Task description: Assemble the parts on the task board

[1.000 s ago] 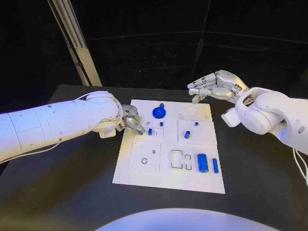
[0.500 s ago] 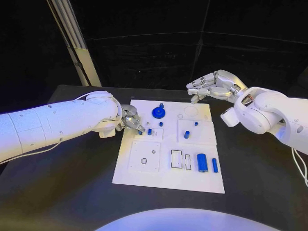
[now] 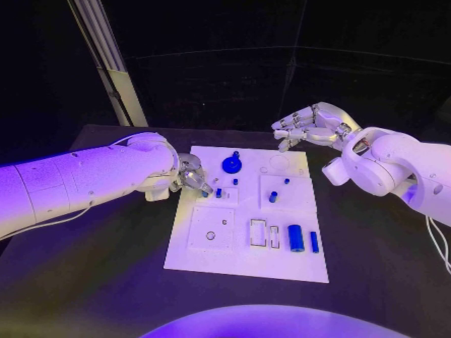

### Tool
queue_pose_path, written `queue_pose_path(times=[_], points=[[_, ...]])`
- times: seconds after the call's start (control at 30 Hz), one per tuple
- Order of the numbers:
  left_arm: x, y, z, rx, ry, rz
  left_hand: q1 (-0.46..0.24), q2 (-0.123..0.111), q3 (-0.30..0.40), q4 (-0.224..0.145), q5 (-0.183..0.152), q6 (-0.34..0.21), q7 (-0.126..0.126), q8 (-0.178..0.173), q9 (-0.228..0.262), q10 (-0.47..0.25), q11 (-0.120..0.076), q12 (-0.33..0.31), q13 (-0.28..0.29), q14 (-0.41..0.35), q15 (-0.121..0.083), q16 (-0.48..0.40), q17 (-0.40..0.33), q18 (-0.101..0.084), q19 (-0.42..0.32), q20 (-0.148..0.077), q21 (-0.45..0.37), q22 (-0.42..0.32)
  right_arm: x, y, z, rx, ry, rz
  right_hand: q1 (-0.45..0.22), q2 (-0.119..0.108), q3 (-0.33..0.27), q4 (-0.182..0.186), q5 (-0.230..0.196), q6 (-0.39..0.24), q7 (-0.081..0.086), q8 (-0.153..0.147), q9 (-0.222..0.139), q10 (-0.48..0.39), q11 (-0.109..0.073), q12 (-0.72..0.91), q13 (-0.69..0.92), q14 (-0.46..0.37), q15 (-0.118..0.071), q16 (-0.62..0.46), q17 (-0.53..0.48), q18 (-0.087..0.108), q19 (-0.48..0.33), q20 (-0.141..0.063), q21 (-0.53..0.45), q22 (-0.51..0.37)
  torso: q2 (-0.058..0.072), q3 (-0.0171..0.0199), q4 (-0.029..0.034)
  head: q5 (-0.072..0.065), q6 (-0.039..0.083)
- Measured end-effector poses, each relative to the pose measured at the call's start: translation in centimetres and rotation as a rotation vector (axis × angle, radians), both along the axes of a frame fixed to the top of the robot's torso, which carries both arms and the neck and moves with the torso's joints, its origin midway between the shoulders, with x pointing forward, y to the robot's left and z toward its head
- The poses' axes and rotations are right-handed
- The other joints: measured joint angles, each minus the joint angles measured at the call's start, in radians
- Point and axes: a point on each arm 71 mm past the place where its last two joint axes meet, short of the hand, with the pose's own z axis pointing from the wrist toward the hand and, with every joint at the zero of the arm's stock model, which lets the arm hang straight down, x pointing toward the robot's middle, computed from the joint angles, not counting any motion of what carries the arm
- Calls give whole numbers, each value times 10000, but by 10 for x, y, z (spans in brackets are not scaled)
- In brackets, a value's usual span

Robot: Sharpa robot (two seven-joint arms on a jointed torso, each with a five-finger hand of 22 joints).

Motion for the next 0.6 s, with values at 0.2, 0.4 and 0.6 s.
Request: queue_pose_path(times=[0.2,0.4,0.6], points=[[1,1,0,33,21,19,-5,5,-57,59,-1,18,-17,-38,-7,35,36,42,26,0,0,0,0,0,0,0,0,-1,0,0,0,2,0,9,0,0,0,0,0,0,0,0,0,0,0,0,0,0,0,0,0,0,0,0,0,1,5,3,-8,8,-11],[2,1,0,46,12,41,-82,5,-139,142,-1,69,0,-38,-21,71,0,42,58,0,0,0,0,0,0,0,0,5,0,1,0,6,1,20,0,0,0,0,0,0,0,0,-1,0,0,0,0,0,0,0,1,0,0,0,0,1,11,7,-15,7,-25],[2,0,0,46,-2,36,-211,-48,-397,254,-1,69,1,-85,-35,71,0,42,88,0,0,0,0,0,0,0,-1,19,0,1,0,8,4,24,0,0,0,0,7,0,0,0,-1,-1,-2,0,0,0,0,0,1,0,0,0,0,1,12,7,-27,1,-24]])
